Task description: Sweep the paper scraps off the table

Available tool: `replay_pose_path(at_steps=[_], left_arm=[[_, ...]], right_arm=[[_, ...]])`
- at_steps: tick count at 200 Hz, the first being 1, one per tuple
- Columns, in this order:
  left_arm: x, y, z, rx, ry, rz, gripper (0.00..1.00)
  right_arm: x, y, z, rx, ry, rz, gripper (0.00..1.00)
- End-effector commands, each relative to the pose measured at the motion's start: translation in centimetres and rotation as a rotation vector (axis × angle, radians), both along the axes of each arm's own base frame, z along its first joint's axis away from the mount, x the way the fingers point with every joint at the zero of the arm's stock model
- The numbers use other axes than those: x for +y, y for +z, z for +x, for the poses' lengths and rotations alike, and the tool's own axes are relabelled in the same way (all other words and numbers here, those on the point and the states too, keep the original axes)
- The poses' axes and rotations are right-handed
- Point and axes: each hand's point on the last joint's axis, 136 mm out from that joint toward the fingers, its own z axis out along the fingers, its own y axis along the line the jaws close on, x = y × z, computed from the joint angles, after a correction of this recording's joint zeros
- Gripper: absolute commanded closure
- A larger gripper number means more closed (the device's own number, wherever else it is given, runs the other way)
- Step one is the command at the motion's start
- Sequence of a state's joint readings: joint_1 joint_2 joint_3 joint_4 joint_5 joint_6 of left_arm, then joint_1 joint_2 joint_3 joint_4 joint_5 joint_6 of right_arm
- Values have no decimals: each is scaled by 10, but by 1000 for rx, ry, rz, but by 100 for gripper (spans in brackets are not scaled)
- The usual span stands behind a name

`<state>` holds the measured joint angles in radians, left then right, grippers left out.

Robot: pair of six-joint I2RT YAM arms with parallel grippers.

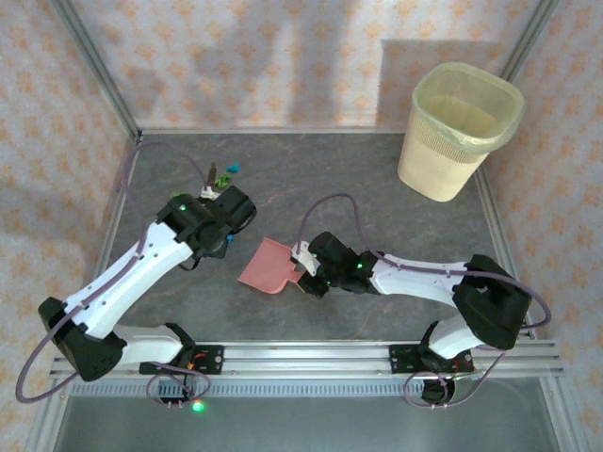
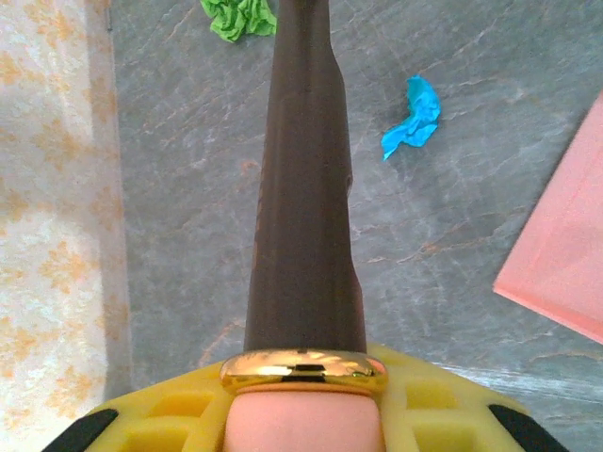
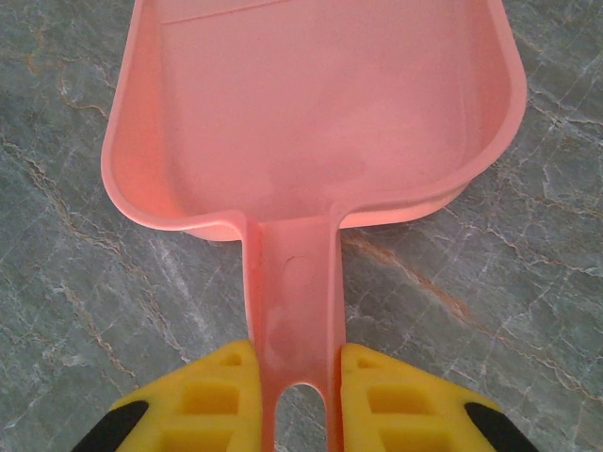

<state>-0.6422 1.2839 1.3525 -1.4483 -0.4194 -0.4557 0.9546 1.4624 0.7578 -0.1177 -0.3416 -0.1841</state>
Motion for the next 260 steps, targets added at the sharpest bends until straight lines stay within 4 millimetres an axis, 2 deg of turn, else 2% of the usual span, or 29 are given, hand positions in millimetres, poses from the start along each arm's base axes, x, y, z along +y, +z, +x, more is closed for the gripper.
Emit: replay_pose_path(at_steps=[1,37,101,151,214,260], left_arm=[[16,0,4,-14,34,151,100],[11,-9,6,3,25,188,100],[-13,-46,-2,123,-36,181,100],[-20,-56,-5,157,-58,189,100],[-51,-71,-27,225,-133,29,100],[-66,-76,-39,262,-183,-47,100]], right_arm=[[6,8,4,-5,-4,20,100],[8,7,4,1,-4,29,100],[10,9,4,-6,-7,50,100],[9,10,5,-14,-11,53,100],[11,6,5,-3,-10,55,100],[12,-1,8,11,-25,30,100]])
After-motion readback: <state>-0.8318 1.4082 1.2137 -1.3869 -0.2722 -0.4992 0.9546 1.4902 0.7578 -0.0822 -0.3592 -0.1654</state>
